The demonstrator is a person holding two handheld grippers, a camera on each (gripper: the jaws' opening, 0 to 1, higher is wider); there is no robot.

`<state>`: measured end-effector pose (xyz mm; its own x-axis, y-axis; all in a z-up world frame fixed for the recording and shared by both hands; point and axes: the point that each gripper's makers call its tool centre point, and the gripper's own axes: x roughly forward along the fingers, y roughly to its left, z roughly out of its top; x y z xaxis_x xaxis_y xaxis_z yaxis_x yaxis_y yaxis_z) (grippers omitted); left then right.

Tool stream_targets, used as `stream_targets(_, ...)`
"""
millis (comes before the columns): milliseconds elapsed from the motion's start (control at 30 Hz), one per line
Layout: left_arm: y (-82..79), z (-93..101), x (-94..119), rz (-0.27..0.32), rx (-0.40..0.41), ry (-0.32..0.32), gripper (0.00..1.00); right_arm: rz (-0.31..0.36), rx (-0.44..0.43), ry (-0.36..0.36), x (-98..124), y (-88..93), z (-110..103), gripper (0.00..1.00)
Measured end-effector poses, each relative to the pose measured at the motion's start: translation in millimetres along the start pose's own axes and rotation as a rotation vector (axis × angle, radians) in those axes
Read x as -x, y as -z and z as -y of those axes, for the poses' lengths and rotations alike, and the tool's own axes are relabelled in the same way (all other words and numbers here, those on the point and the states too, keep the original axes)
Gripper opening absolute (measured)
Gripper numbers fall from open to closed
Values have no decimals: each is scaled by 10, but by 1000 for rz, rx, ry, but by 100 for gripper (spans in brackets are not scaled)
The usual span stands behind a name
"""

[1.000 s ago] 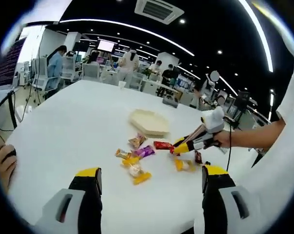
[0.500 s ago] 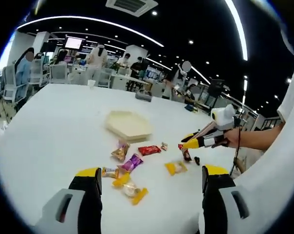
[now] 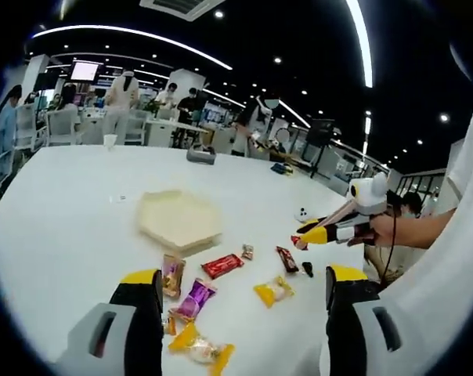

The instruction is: Place the target food into the container with the food tongs after gripping and lifting it, then release it inside without dropping or visibly crushing the food.

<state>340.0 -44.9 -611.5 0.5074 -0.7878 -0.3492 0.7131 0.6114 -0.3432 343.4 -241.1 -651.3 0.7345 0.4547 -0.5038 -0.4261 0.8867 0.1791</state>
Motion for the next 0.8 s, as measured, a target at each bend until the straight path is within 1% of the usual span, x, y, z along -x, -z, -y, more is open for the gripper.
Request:
stream_targets(67,-1,12,-6,-1,-10,4,86,16,3,-4,3,-47,-19,19)
stream_targets(133,21,-2,-7,-9,-18,-2,88,39,-24,-10,8,-103,-19,19)
stream_targets(267,20,-14,38,-10,-20,-29,89,37,-23,-12,30,-149,-1,19)
stream_targets(367,-18,6,106,-4,-39,-49,93,29,2,-21,66,-200,-13,19)
stream_targets(467,-29,-24,159,-18,-85,-78,96,42,10,-21,95,-272,17,19)
stream_targets(533,-59,-40,177,-8,-100,-90,99,56,31,-19,102,-318,26,19)
stream_targets(600,-68,-68,189,-7,-107,-106,99,58,22,-24,95,-357,47,19)
stream_targets(633,-69,-85,196,-10,-91,-117,99,63,28,-18,100,-380,63,19)
stream_targets(700,-97,-63,213,-7,-83,-112,99,64,23,-20,107,-408,68,19)
stream_targets(767,-131,-31,226,-1,-97,-108,99,65,35,-26,108,-435,54,19)
stream_targets(800,-150,-36,240,-1,-114,-117,99,65,40,-27,104,-445,56,19)
